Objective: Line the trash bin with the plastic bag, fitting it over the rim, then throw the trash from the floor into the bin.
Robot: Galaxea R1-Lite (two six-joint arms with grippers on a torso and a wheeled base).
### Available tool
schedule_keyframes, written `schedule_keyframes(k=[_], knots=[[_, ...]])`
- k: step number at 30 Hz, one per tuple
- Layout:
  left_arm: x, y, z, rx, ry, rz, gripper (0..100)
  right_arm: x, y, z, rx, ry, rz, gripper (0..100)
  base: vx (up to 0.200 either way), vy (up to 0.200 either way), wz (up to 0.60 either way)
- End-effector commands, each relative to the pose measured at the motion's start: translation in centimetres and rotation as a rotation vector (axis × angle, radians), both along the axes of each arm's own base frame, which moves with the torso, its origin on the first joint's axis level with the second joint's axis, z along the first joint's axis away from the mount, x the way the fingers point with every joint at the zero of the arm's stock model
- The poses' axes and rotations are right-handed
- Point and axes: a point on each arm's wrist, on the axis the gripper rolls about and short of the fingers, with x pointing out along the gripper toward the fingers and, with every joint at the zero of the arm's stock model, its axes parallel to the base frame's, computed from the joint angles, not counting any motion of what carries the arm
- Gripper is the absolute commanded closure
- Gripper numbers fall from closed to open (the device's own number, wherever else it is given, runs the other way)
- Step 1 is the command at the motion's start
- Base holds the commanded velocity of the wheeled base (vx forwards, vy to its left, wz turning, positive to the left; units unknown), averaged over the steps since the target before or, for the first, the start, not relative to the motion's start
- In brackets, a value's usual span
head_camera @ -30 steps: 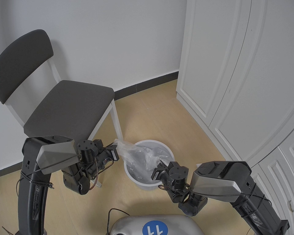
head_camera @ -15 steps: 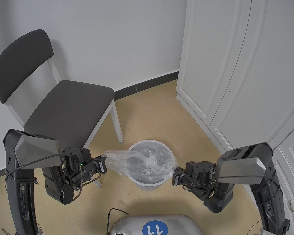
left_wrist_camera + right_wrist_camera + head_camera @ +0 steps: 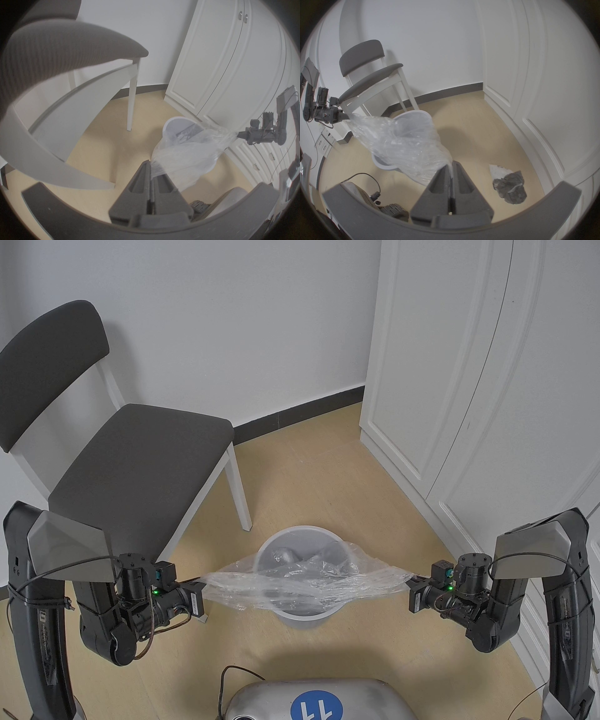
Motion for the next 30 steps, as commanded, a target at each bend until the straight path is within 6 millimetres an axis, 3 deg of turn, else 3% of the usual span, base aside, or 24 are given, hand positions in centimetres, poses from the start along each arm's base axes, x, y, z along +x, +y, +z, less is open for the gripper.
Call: schedule_keyframes(k=[1,15,30], knots=[[-0.2,0.7,-1.4,0.027,0.046,0.01,100,0.2,-1.3,-0.7,-0.012,0.006,-0.025,100,0.0,0.0,0.0],[-1.1,1.9,-3.1,0.097,0.096,-0.042,100,0.2,-2.6,-1.9,-0.064,0.026,-0.04,100,0.0,0.0,0.0],[-3.6,2.2,-4.2,0.172,0.153,-0.201,100,-3.3,-2.8,-2.0,-0.196,0.087,0.113,100,0.0,0.0,0.0]])
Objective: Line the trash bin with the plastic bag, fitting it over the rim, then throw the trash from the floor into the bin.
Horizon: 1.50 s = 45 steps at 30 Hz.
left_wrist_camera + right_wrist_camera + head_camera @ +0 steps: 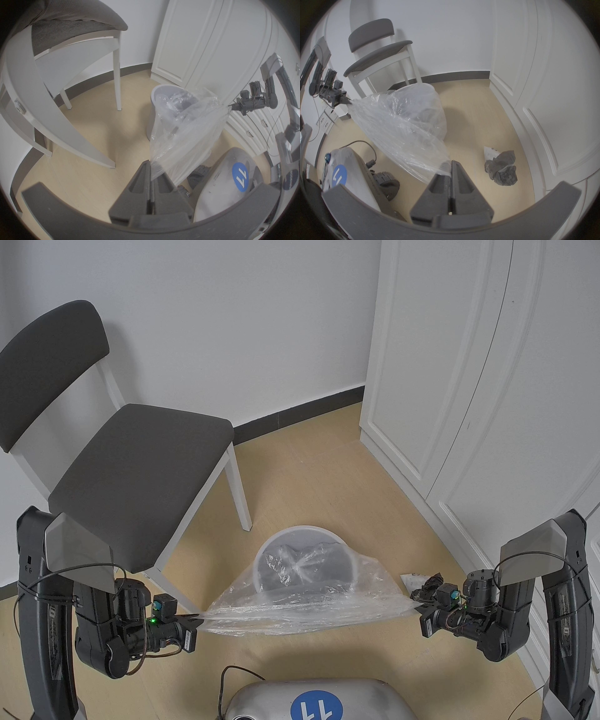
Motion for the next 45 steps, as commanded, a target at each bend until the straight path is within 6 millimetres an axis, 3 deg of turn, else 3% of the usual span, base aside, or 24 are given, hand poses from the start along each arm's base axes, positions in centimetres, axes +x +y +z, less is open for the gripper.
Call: schedule_keyframes(k=[1,14,20,26,31,39,45], knots=[[-0.8,0.1,-0.6,0.015,0.031,-0.035,100,-0.8,0.0,0.5,-0.022,-0.005,0.029,100,0.0,0.0,0.0],[-0.9,-0.2,-1.8,0.052,0.04,-0.088,100,-1.7,2.1,-0.3,-0.058,0.011,0.095,100,0.0,0.0,0.0],[-0.3,-1.0,-1.8,0.095,0.008,-0.062,100,-0.4,3.7,-1.1,-0.181,-0.067,0.004,100,0.0,0.0,0.0],[0.5,-1.8,-1.6,0.157,-0.039,0.0,100,1.2,4.2,-1.5,-0.281,-0.154,0.038,100,0.0,0.0,0.0],[1.8,-2.2,-1.4,0.152,-0.091,0.011,100,3.4,7.1,-1.4,-0.282,-0.267,0.088,100,0.0,0.0,0.0],[1.2,-1.8,-1.7,0.162,-0.058,0.017,100,3.2,9.4,-1.3,-0.257,-0.301,0.137,100,0.0,0.0,0.0],[0.8,-1.6,-1.7,0.165,-0.045,0.015,100,2.9,9.8,-1.5,-0.258,-0.305,0.144,100,0.0,0.0,0.0]])
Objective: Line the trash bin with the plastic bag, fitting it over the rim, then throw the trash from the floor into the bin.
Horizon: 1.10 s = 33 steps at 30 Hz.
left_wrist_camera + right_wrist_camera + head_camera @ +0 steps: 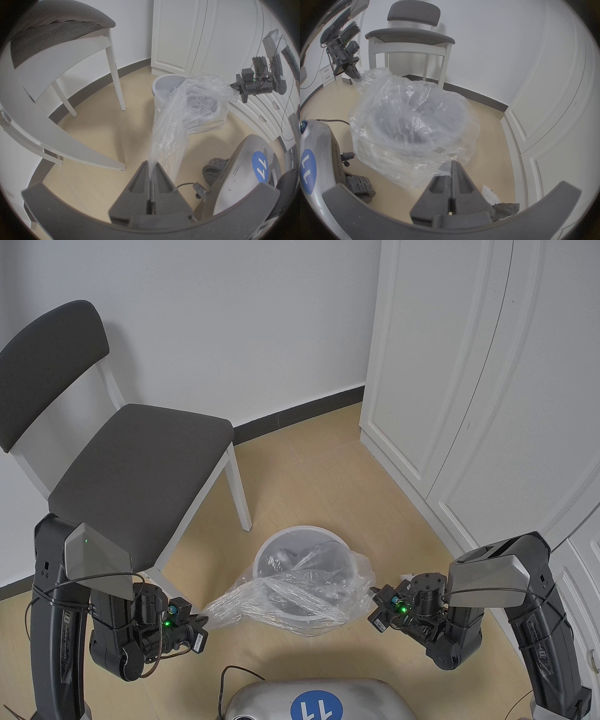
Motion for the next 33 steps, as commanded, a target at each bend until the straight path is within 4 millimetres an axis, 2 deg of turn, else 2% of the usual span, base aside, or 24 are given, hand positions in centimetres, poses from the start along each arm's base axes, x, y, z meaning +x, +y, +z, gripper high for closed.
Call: schedule_keyframes(k=[1,5,6,11,18,24,27,31,33], knots=[[-0.2,0.1,-0.1,0.001,0.009,0.0,100,-0.2,0.3,-0.2,0.0,-0.009,-0.003,100,0.0,0.0,0.0],[-0.2,0.1,0.0,-0.003,0.009,-0.003,100,-0.7,-0.4,-0.3,-0.013,0.017,-0.008,100,0.0,0.0,0.0],[-0.3,0.1,0.1,-0.003,0.012,-0.003,100,-1.0,-0.5,-0.2,-0.017,0.027,-0.006,0,0.0,0.0,0.0],[-0.6,0.3,0.1,-0.003,0.021,0.003,100,-2.0,-0.6,-0.3,-0.033,0.057,0.018,0,0.0,0.0,0.0],[-1.2,0.4,0.0,0.001,0.046,0.0,100,-3.7,-1.1,3.2,0.024,0.064,0.135,0,0.0,0.0,0.0],[-1.2,0.4,-0.1,0.0,0.051,0.0,100,-4.8,-2.0,5.0,0.047,0.07,0.18,0,0.0,0.0,0.0],[-1.1,0.4,-0.2,-0.001,0.048,0.0,100,-3.6,-3.7,5.0,0.06,0.06,0.143,0,0.0,0.0,0.0],[-1.3,0.5,-0.2,0.0,0.056,0.002,100,-1.2,-4.7,4.5,0.081,0.017,0.101,0,0.0,0.0,0.0],[-1.3,0.5,-0.2,-0.001,0.056,0.003,100,-0.9,-5.0,4.4,0.092,0.018,0.09,0,0.0,0.0,0.0]])
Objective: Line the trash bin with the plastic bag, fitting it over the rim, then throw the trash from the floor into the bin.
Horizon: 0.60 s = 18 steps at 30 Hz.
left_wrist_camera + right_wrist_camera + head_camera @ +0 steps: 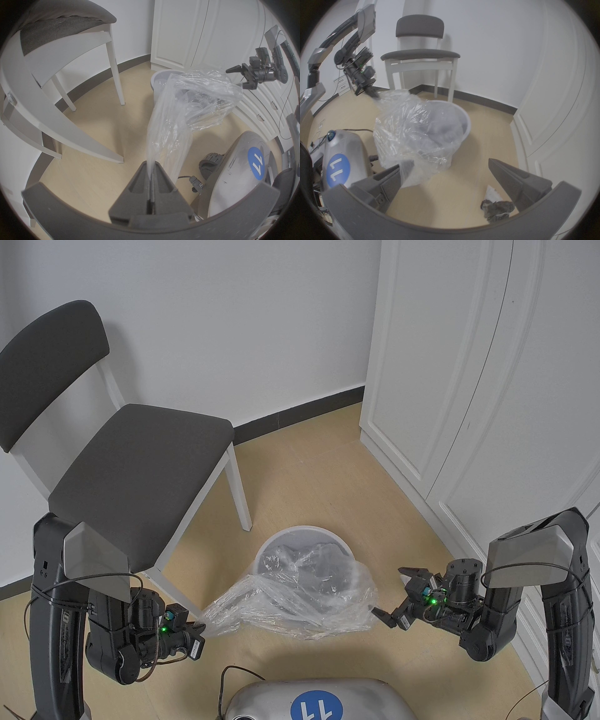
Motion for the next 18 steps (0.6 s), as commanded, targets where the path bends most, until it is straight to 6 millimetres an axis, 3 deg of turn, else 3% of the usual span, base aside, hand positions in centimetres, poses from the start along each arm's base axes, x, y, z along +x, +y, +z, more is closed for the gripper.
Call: schedule_keyframes(k=[1,9,12,13,16,18], knots=[[-0.1,0.1,-0.1,-0.001,0.007,0.005,100,1.6,-1.1,-0.1,0.026,-0.033,-0.041,0,0.0,0.0,0.0],[0.2,0.3,-0.1,-0.006,0.001,0.015,100,2.1,-3.7,1.6,0.186,0.023,0.053,0,0.0,0.0,0.0],[0.2,0.3,-0.1,-0.006,0.001,0.015,100,2.0,-3.8,1.6,0.193,0.028,0.057,0,0.0,0.0,0.0],[0.1,0.5,-0.1,-0.007,0.006,0.022,100,1.6,-5.8,2.0,0.359,0.142,0.185,0,0.0,0.0,0.0],[0.1,0.5,-0.1,-0.007,0.004,0.022,100,1.6,-8.4,1.9,0.451,0.204,0.34,0,0.0,0.0,0.0],[0.1,0.5,-0.1,-0.006,0.004,0.021,100,1.9,-9.3,1.9,0.481,0.216,0.354,0,0.0,0.0,0.0]])
